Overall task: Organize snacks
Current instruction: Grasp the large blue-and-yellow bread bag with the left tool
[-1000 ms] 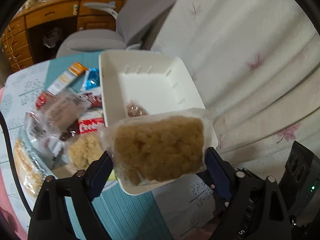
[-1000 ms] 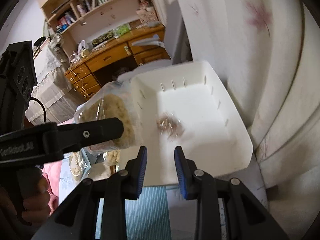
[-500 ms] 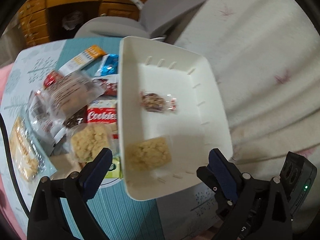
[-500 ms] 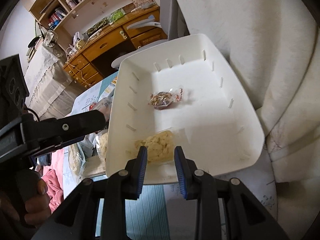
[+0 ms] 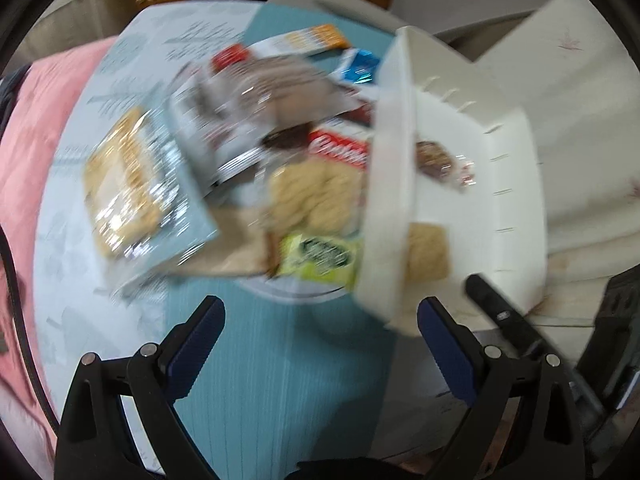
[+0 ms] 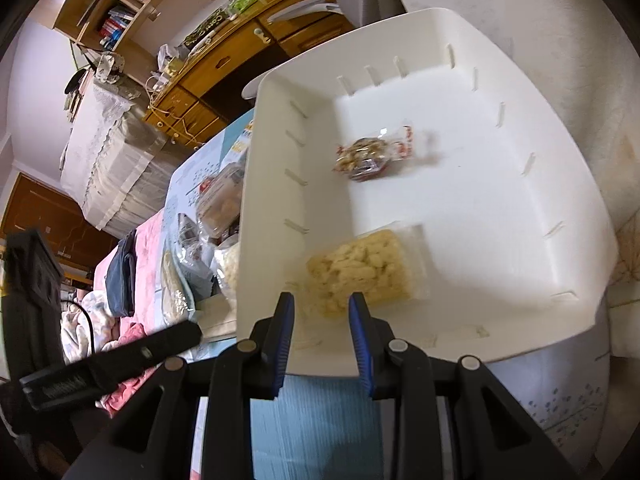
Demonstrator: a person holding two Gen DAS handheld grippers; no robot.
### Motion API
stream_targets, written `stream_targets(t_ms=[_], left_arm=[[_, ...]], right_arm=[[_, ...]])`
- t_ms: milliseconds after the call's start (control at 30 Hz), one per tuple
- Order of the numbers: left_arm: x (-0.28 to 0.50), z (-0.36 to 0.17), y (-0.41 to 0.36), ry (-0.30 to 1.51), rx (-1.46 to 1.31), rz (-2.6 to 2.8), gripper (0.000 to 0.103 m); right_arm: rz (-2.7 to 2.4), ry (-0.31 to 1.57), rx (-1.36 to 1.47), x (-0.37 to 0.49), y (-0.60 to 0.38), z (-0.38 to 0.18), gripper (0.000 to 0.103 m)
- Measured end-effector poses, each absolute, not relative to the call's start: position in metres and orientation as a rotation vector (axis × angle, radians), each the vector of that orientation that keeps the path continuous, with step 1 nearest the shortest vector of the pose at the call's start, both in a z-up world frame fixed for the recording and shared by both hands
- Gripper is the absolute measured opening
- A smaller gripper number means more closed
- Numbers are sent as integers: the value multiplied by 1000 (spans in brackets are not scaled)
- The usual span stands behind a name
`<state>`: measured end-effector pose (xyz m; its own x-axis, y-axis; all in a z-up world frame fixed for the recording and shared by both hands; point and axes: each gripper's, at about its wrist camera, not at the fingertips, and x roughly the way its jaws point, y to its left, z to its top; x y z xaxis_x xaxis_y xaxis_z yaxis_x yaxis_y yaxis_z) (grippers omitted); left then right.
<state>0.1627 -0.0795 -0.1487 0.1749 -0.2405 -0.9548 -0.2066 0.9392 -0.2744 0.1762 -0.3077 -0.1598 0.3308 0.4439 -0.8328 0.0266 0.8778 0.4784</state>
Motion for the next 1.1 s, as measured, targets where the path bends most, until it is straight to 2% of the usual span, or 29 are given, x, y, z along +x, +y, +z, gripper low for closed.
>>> stream_targets(t_ms=[300, 700, 1100], left_arm=[[136, -168, -42, 1453, -408, 6, 96], [125, -156, 22, 1431, -263, -91, 96], [145, -159, 70, 1395, -26, -196, 96]], right_arm=[[260, 1194, 412, 160, -284, -149, 28], [126, 1145, 486, 121, -234, -133, 28], [48, 1194, 656, 109, -178, -158, 29]])
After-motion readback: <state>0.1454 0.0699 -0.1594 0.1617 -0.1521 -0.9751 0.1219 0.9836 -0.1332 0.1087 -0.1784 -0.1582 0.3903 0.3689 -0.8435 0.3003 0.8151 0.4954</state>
